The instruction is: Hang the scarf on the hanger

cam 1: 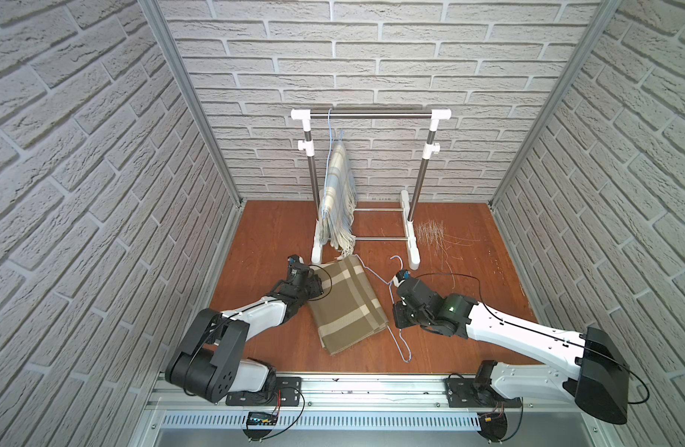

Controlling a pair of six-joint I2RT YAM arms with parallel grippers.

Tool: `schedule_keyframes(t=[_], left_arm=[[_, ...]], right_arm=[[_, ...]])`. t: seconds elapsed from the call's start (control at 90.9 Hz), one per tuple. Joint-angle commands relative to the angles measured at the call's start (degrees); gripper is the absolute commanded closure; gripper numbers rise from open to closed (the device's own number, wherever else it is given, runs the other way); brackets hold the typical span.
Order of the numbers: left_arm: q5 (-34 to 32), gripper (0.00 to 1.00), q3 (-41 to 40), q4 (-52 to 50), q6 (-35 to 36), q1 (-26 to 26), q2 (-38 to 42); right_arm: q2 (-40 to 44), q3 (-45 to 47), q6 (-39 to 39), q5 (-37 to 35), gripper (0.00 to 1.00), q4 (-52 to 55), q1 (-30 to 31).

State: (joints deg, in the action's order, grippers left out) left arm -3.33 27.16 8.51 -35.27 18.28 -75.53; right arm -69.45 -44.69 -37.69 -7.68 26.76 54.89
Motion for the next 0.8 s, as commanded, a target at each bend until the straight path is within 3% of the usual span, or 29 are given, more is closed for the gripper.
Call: schedule_keyframes(t=[0.0,0.121,0.33,0.451,0.66,0.792], left_arm=[[-1.85,0.33,1.26,-9.50,-3.57,1.33,9.43],[-4.54,0.34,0.38,-22.88,-11.33,6.61,19.65],[-11.57,0.36,-5.37,-36.08,-29.67,23.17,32.63],[-15.80,0.36,-6.11,-37.92,-36.85,33.75,33.75],[-19.67,0.37,-3.67,-42.89,-45.03,46.77,32.62],[-21.63,0.38,-4.73,-41.44,-48.62,51.11,32.22]], right_arm=[[0.72,-0.10,0.01,-0.57,0.97,-1.02,0.02],[-0.01,-0.59,0.39,-0.47,0.97,-1.06,-0.20],[-2.32,-1.83,1.01,0.50,0.97,-1.64,-0.31],[-3.06,-2.52,1.13,0.91,0.97,-1.82,-0.39],[-3.92,-3.30,1.04,1.11,0.97,-1.79,-0.40],[-4.12,-3.17,0.73,1.18,0.97,-2.06,-0.44]])
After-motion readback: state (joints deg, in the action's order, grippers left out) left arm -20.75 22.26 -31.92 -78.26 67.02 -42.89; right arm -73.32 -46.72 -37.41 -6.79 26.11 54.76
